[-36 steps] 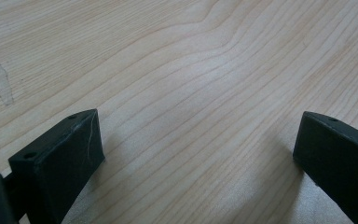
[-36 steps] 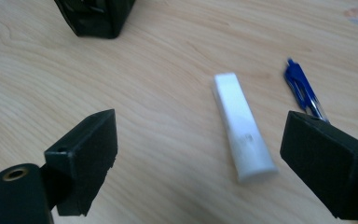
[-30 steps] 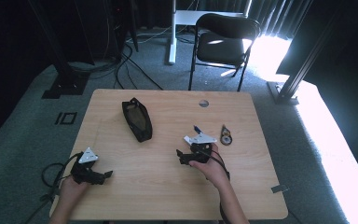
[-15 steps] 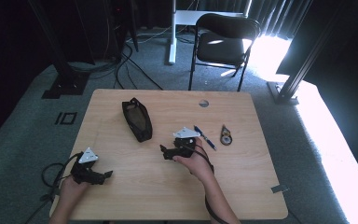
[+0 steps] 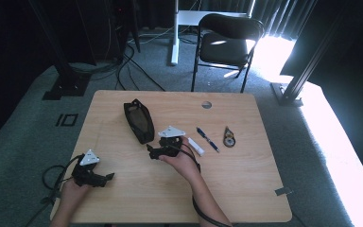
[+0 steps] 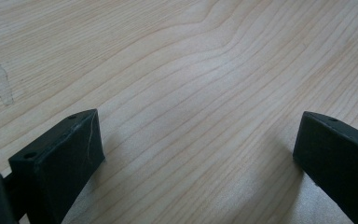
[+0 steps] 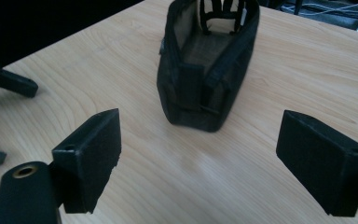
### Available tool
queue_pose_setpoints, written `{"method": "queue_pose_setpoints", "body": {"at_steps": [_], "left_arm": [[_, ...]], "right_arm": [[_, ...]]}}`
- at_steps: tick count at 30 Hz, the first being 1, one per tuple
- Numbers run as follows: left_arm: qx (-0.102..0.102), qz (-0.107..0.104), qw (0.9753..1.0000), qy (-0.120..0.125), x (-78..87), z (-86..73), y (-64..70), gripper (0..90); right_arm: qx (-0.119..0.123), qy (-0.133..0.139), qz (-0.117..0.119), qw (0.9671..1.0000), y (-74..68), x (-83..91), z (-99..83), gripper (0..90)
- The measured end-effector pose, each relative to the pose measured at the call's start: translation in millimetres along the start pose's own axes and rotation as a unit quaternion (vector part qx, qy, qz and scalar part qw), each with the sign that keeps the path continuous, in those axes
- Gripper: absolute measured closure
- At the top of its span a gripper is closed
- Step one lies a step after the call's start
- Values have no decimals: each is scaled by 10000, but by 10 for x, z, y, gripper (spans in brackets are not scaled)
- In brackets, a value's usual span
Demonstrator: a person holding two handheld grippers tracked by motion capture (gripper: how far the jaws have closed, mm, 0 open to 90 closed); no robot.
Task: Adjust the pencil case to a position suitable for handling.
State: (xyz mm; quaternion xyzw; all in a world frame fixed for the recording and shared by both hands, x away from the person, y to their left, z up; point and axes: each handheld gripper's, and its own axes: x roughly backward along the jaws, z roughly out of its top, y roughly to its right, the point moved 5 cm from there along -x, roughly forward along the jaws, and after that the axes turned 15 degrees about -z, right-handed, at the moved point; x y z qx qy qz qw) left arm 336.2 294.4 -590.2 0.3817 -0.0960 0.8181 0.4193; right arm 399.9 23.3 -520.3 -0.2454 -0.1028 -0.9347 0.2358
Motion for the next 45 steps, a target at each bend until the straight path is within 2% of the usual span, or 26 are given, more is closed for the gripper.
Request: {"method": "queue_pose_setpoints", "body": {"at_steps": [4,7,10,13,15,17,19,20,21,22,23,26,27,28,29,31,33,36,40,45], "left_arm": [[-2,2,10000,-1,0,0,-1,16],[-10,3,10000,-6,1,0,-2,16],[-11,6,10000,-4,1,0,-2,16],[-16,7,10000,-6,2,1,-3,16],[-12,6,10000,-6,1,0,-3,16],[-13,7,10000,-5,2,1,-3,16],[-10,6,10000,-5,1,0,-2,16],[7,11,10000,0,1,0,-2,16],[7,11,10000,0,1,0,-2,16],[47,43,10000,11,3,0,-9,16],[70,60,10000,9,5,-1,-12,16],[75,67,9999,10,5,-1,-13,16],[80,66,9999,13,4,-1,-12,16],[80,66,9999,13,4,-1,-12,16],[78,67,9999,13,5,-1,-13,16],[77,66,9999,12,5,-1,-13,16],[79,67,9999,13,5,-1,-13,16],[78,67,9999,13,5,-1,-13,16],[77,66,9999,10,5,-1,-13,16],[86,70,9999,15,5,-1,-14,16]], "right_arm": [[18,-39,19,10000,-67,-66,39,147],[84,-70,-47,9999,-98,-115,65,225],[-12,-159,-101,9998,-113,-177,85,303],[-160,-126,-123,9997,-139,-245,112,331],[-133,-171,-108,9997,-180,-298,117,329],[-72,-180,-98,9998,-218,-353,124,376],[-70,-175,-169,9997,-225,-382,127,382],[-101,-192,-219,9995,-236,-446,127,423],[-101,-192,-219,9995,-236,-446,127,423],[-204,-209,-253,9993,-235,-462,126,432],[-237,-233,-369,9988,-226,-492,124,518],[-372,-262,-407,9981,-219,-519,127,545],[-317,-328,-416,9981,-222,-544,125,598],[-317,-328,-416,9981,-222,-544,125,598],[-302,-342,-442,9980,-224,-557,131,675],[-281,-349,-443,9980,-225,-556,133,699],[-156,-373,-397,9984,-227,-525,129,722],[-194,-401,-274,9986,-210,-483,115,726],[-104,-453,-240,9986,-153,-390,62,729],[-50,-537,-35,9985,-120,-242,-45,730]]}}
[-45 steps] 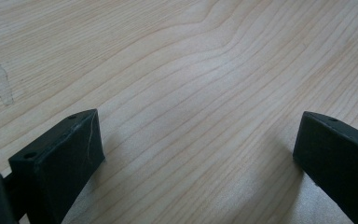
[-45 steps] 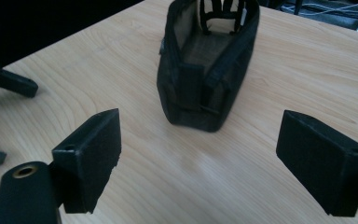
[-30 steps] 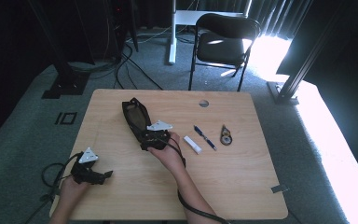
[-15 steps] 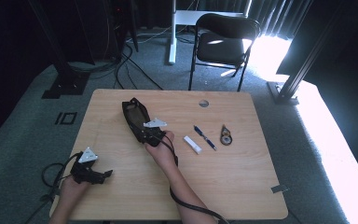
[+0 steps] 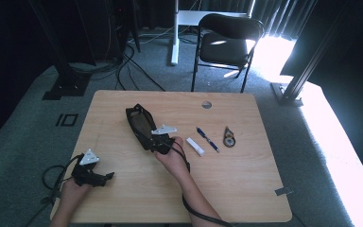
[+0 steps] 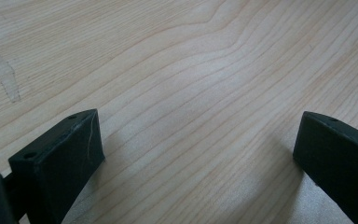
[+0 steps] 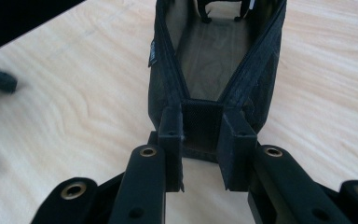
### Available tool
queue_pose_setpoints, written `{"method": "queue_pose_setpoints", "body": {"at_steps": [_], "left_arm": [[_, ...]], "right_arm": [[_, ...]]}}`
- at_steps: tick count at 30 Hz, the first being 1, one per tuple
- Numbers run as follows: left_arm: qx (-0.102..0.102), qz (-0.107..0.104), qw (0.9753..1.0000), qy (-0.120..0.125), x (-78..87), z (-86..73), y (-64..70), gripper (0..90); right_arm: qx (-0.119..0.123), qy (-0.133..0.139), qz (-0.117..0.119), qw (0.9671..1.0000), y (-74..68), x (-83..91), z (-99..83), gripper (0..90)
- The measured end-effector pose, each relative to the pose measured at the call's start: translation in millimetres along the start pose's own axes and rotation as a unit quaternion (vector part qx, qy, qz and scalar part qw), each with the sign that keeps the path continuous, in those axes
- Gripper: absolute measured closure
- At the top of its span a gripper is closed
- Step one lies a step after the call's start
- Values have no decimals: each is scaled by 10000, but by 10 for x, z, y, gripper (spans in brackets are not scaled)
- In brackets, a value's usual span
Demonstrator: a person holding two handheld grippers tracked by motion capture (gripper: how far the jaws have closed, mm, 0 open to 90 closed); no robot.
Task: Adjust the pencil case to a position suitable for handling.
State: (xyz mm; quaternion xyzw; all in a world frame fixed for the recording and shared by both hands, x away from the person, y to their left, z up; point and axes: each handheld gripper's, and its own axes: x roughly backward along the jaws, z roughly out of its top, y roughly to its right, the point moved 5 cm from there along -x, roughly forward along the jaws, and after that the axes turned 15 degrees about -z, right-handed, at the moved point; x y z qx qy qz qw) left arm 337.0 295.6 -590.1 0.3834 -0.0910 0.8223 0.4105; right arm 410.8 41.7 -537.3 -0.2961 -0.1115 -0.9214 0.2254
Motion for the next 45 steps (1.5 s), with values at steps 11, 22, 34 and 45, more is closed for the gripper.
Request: {"method": "queue_pose_setpoints", "body": {"at_steps": [11,22,34,45], "left_arm": [[-1,2,10000,6,-1,0,0,16],[15,29,10000,17,0,0,-6,16],[14,29,10000,15,0,0,-7,16],[13,29,10000,15,0,0,-6,16]], "right_arm": [[-46,-70,139,9999,138,342,-259,731],[36,-218,369,9991,253,710,-576,731],[88,-430,466,9979,448,1053,-842,731],[38,-505,549,9972,637,1341,-1082,730]]}}
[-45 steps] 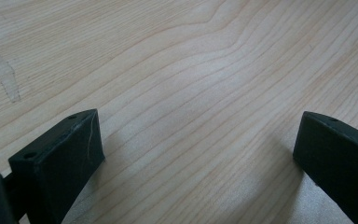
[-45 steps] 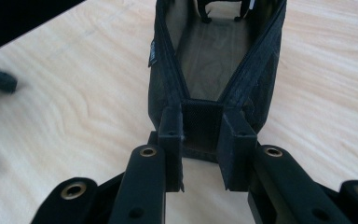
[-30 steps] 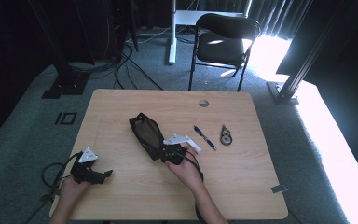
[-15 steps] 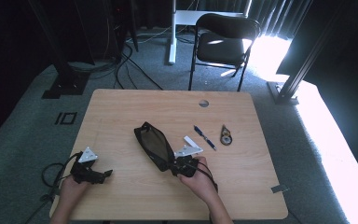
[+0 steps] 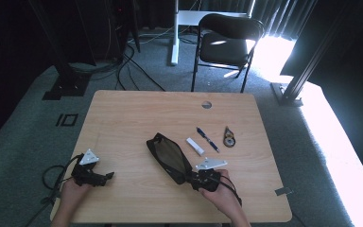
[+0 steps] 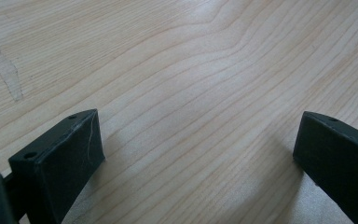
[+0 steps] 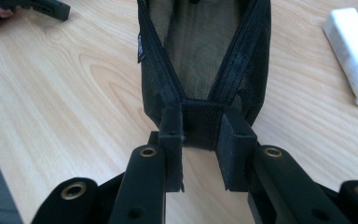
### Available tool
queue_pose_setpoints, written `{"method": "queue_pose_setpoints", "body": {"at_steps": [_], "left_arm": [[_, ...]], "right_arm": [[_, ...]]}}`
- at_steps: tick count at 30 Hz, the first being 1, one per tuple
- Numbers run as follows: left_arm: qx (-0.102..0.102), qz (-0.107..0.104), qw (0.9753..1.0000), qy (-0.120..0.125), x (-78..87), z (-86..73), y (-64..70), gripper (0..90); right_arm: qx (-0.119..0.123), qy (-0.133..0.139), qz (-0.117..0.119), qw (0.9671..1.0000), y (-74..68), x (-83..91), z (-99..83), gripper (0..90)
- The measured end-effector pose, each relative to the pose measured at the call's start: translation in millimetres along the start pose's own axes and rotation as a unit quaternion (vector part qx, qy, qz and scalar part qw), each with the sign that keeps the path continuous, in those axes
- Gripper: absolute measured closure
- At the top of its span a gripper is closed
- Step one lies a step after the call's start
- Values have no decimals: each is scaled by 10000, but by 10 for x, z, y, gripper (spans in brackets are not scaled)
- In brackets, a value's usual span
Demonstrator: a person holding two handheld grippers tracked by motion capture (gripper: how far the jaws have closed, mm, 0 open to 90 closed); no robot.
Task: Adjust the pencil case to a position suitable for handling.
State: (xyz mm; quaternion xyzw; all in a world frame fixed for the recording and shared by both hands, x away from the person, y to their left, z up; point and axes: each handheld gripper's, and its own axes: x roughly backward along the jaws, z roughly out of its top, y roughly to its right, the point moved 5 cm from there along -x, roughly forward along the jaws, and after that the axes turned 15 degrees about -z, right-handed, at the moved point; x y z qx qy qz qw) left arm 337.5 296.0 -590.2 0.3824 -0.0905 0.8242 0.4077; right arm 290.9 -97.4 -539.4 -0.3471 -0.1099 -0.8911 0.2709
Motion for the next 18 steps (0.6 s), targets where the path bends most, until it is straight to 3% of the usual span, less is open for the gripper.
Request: {"method": "queue_pose_setpoints", "body": {"at_steps": [14,18], "left_arm": [[-2,0,10000,2,0,0,0,16],[-2,1,10000,0,0,0,0,16]], "right_arm": [[-197,-134,-5,9997,132,305,-306,727],[-358,-26,13,9994,170,364,-282,638]]}}
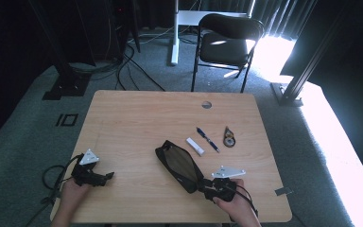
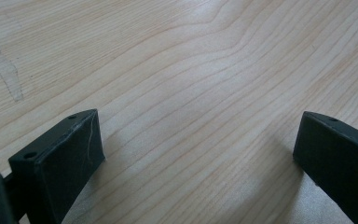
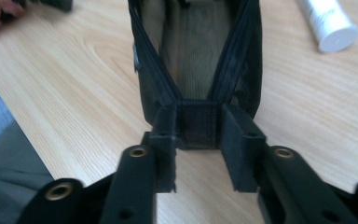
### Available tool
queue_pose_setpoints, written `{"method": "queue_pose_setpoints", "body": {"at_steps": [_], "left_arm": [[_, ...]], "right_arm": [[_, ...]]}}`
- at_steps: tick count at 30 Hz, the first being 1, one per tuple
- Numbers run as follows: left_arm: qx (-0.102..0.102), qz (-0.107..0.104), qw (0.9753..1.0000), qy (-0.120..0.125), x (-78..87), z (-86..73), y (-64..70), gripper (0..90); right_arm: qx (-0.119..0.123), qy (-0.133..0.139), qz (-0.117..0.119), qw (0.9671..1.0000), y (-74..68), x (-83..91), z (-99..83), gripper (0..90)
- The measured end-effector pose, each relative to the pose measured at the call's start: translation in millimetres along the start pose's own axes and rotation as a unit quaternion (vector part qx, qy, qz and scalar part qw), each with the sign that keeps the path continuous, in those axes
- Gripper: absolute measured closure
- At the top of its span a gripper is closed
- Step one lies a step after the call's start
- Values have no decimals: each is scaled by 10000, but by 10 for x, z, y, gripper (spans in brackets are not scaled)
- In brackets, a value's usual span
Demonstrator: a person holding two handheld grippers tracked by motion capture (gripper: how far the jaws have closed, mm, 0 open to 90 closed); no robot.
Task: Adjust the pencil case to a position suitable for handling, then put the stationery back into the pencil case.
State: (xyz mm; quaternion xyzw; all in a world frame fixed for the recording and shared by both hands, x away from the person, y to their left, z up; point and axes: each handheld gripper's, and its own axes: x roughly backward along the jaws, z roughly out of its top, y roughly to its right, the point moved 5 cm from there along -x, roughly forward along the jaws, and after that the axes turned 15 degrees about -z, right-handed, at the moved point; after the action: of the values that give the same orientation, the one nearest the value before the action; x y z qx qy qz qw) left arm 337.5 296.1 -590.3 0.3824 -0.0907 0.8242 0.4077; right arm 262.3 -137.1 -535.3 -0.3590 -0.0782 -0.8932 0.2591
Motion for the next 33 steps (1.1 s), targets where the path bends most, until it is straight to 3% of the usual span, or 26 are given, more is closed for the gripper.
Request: {"method": "queue_pose_setpoints", "body": {"at_steps": [4,8,16,19,22,31,33], "left_arm": [[0,0,10000,3,0,0,0,16],[0,0,10000,3,0,0,0,16],[0,0,10000,0,0,0,0,16],[-1,0,10000,-2,0,0,0,16],[-2,-2,10000,1,0,0,0,16],[2,-1,10000,0,0,1,0,16],[2,-1,10000,-7,1,0,0,16]], "right_arm": [[-88,307,-2,9995,40,102,105,588],[-155,574,-278,9978,191,148,198,562],[-429,721,-795,9933,535,75,263,498],[-563,824,-999,9900,671,21,293,482],[-690,945,-1386,9834,834,-33,323,483],[-905,851,-2060,9706,1286,-286,359,460],[-957,779,-2117,9695,1373,-354,367,447]]}}
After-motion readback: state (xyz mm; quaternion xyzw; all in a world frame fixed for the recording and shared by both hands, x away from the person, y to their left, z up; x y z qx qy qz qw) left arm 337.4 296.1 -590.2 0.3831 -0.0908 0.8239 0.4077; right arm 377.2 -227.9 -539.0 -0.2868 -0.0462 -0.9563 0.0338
